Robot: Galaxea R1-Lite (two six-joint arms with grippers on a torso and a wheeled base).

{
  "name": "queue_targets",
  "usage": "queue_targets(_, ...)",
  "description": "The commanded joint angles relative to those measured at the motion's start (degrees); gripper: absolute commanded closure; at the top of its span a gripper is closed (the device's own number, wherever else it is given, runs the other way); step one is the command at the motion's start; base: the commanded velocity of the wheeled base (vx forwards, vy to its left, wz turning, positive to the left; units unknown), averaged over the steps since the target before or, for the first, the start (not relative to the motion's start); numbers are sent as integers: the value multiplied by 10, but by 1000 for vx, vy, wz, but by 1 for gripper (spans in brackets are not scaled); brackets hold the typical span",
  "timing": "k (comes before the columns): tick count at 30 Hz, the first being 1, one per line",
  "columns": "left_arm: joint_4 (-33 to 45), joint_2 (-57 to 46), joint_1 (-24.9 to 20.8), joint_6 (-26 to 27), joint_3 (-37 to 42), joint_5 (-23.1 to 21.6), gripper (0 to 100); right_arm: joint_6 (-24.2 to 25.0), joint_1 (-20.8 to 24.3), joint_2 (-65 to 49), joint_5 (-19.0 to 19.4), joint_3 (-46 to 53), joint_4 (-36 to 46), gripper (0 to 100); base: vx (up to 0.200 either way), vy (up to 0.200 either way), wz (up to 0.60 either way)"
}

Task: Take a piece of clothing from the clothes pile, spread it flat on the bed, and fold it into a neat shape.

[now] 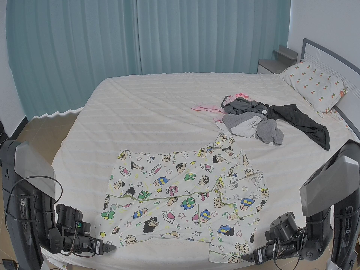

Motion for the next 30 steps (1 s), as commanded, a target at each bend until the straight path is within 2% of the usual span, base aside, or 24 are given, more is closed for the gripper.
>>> queue_targets(1, -4, -48, 21, -70, 10, -50, 0, 4, 36, -93, -25, 10, 50, 0, 0, 0, 0)
queue_targets(3, -3, -69, 25, -94, 10, -66, 0, 5, 36, -130, -26, 10, 60, 0, 0, 0, 0)
queue_targets(4, -3, -104, 36, -136, 10, -99, 0, 5, 27, -172, -22, 10, 60, 0, 0, 0, 0)
queue_targets(6, -3, -124, 45, -158, 10, -129, 0, 5, 15, -190, -21, 7, 55, 0, 0, 0, 0)
queue_targets(7, -3, -146, 55, -185, 10, -172, 0, 5, -6, -211, -21, 0, 47, 0, 0, 0, 0)
queue_targets(9, -3, -165, 68, -200, 10, -206, 0, 7, -31, -229, -20, -25, 29, 0, 0, 0, 0)
queue_targets(11, -3, -179, 76, -202, 10, -213, 0, 22, -50, -230, -20, -49, 19, 0, 0, 0, 0)
queue_targets(14, -2, -196, 79, -220, 10, -220, 0, 77, -68, -213, -20, -121, 15, 0, 0, 0, 0)
queue_targets(17, -3, -189, 79, -247, 10, -250, 0, 128, -71, -154, -25, -202, 15, 0, 0, 0, 0)
queue_targets(20, -4, -190, 79, -251, 10, -253, 0, 134, -71, -141, -26, -217, 15, 0, 0, 0, 0)
queue_targets(21, -3, -192, 76, -273, 10, -257, 0, 142, -80, -85, -27, -284, 15, 0, 0, 0, 0)
queue_targets(24, -3, -193, 75, -295, 10, -257, 0, 144, -92, -41, -27, -353, 23, 0, 0, 0, 0)
queue_targets(30, -3, -197, 67, -311, 10, -257, 0, 145, -99, 11, -28, -414, 34, 0, 0, 0, 0)
